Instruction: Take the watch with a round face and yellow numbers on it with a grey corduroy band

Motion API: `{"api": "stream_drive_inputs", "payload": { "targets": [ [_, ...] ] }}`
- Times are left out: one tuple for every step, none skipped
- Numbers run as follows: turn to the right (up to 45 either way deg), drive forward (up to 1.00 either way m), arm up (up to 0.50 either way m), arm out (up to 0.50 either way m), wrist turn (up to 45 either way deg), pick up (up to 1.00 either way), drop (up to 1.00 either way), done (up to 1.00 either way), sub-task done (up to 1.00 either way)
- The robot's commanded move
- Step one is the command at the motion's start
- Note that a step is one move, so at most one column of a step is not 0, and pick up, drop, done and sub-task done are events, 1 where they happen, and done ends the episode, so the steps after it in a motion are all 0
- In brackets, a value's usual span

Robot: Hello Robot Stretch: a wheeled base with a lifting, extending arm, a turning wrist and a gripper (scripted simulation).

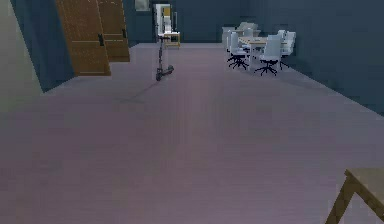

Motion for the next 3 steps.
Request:
{"api": "stream_drive_inputs", "payload": {
  "targets": [
    [0.0, 0.0, 0.0, 0.0, 45.0, 0.0, 0.0, 0.0, 0.0],
    [0.0, 0.0, 0.0, 0.0, 45.0, 0.0, 0.0, 0.0, 0.0],
    [0.0, 0.0, 0.0, 0.0, 45.0, 0.0, 0.0, 0.0, 0.0]
  ]
}}
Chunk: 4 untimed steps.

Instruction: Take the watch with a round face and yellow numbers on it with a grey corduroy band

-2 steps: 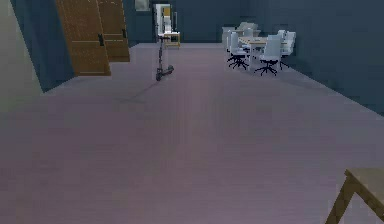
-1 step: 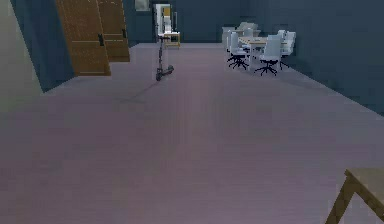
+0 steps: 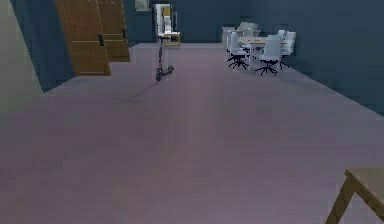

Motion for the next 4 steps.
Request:
{"api": "stream_drive_inputs", "payload": {
  "targets": [
    [0.0, 0.0, 0.0, 0.0, 45.0, 0.0, 0.0, 0.0, 0.0],
    [0.0, 0.0, -0.3, 0.0, 0.0, 0.0, 0.0, 0.0, 0.0],
    [0.0, 0.0, 0.0, 0.0, 0.0, 1.0, 0.0, 0.0, 0.0],
    [0.0, 0.0, 0.1, 0.0, 0.0, 0.0, 0.0, 0.0, 0.0]
  ]
}}
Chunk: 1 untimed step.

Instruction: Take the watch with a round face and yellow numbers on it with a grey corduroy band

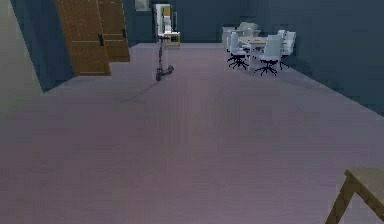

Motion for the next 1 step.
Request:
{"api": "stream_drive_inputs", "payload": {
  "targets": [
    [0.0, 0.0, 0.0, 0.0, 0.0, 0.0, 0.0, 1.0, 0.0]
  ]
}}
